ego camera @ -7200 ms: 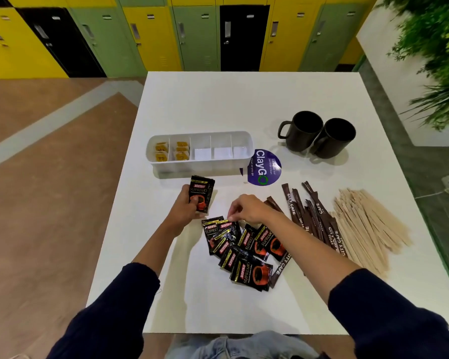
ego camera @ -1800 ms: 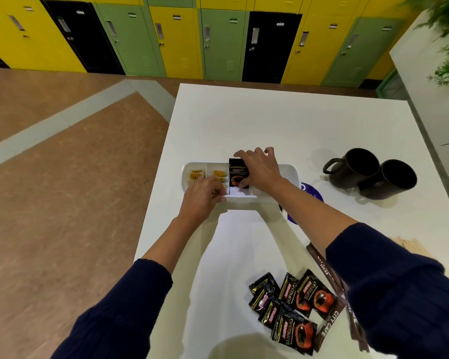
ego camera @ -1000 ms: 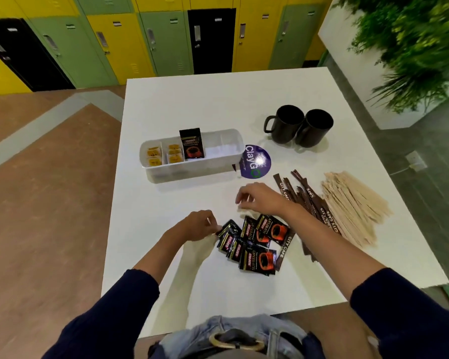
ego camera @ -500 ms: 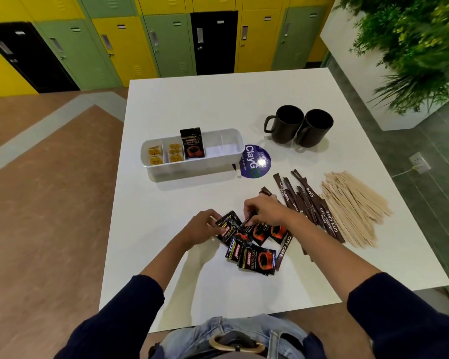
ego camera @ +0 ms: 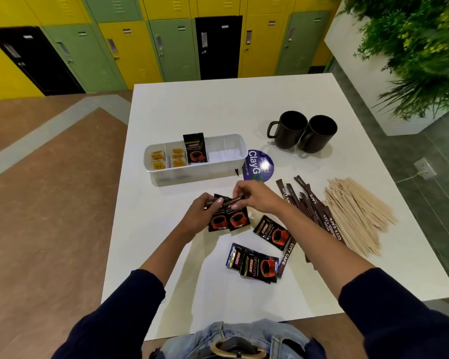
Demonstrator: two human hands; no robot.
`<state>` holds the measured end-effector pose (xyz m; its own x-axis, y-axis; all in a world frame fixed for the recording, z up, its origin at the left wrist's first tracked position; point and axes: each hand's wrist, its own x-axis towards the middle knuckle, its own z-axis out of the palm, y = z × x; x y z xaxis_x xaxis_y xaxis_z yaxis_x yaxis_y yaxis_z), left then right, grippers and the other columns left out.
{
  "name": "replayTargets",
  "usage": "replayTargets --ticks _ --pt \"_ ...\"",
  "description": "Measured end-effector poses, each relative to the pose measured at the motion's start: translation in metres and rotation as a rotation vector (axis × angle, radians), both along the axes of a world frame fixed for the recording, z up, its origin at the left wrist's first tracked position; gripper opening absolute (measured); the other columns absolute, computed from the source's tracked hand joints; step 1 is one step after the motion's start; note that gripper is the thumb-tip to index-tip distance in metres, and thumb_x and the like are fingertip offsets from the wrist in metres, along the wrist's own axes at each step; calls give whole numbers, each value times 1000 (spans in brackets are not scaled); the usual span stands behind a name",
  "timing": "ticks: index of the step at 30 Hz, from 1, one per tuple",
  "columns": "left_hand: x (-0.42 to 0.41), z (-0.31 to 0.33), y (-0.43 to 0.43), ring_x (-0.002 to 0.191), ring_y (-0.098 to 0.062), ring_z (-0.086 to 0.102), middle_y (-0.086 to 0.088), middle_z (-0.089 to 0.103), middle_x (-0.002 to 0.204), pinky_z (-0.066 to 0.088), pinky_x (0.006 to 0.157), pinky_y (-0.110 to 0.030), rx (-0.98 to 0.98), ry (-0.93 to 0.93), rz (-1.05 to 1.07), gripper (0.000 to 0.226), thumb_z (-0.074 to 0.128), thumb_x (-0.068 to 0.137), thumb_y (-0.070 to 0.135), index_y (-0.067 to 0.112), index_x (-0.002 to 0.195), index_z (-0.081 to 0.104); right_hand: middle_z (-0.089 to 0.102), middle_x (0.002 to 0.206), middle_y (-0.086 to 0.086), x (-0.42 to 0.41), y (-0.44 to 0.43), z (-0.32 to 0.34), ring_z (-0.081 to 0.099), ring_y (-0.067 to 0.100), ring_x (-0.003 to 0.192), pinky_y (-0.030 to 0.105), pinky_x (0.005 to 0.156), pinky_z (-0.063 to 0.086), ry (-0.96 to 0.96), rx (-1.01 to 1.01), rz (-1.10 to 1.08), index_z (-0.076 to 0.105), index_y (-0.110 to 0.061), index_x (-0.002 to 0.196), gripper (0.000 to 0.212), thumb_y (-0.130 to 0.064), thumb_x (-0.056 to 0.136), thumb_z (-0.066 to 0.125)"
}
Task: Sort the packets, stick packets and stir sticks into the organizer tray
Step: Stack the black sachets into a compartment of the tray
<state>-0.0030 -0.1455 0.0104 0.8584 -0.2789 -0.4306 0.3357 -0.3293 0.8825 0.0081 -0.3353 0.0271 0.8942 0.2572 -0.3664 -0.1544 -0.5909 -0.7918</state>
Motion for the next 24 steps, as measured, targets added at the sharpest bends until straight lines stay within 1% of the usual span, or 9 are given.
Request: replayTargets --ticks 3,5,8,12,15,18,20,22,24 --pt "-4 -2 -6 92 -20 62 -11 60 107 50 77 -35 -31 114 2 33 43 96 44 13 107 44 54 72 -3 -2 7 -6 48 7 58 20 58 40 -36 7 -77 51 -22 72 34 -11 68 83" --pt "-7 -2 -5 99 -21 61 -8 59 112 52 81 -40 -62 186 -53 36 46 95 43 14 114 39 56 76 2 -3 8 -9 49 9 57 21 56 42 -49 13 -101 50 -21 72 35 -10 67 83" --pt "-6 -2 0 108 -24 61 -8 57 117 53 84 -44 -125 236 -139 46 62 89 24 12 122 33 56 77 1 -5 8 -7 54 8 58 16 55 47 -21 33 -117 51 -15 77 33 -8 69 82" --pt "-2 -5 5 110 -28 60 -13 58 121 51 89 -46 -129 260 -154 53 67 84 5 8 126 36 60 85 8 -5 -6 -1 64 20 68 26 64 56 102 127 -119 55 -6 90 27 -3 74 76" --pt "0 -4 7 105 -26 62 -15 59 122 54 84 -40 -163 273 -106 46 63 87 6 7 126 40 60 92 5 -4 -23 -1 61 20 83 30 73 51 154 -175 151 62 -7 97 25 -4 76 75" --pt "1 -4 8 109 -25 59 -12 56 127 56 82 -37 -197 280 -78 40 57 92 9 11 128 40 48 101 0 -11 -34 -10 49 20 103 33 83 48 221 -495 395 65 -16 100 37 -7 68 81" --pt "1 -4 8 116 -26 56 -10 54 130 54 86 -39 -210 291 -72 41 52 95 9 15 132 37 40 107 2 -19 -36 -15 39 20 110 40 91 47 199 -581 409 61 -18 103 43 -6 67 81" --pt "1 -5 9 117 -25 55 -9 53 131 53 87 -37 -232 303 -78 43 48 97 9 17 136 34 38 106 1 -26 -37 -20 37 21 110 41 89 49 115 -592 367 60 -17 99 41 -5 66 81" --pt "-1 -4 8 111 -21 57 -6 52 130 56 79 -30 -250 318 -75 43 44 98 10 19 138 31 41 104 1 -28 -38 -22 38 21 107 39 86 48 44 -604 347 61 -16 95 38 -8 65 83"
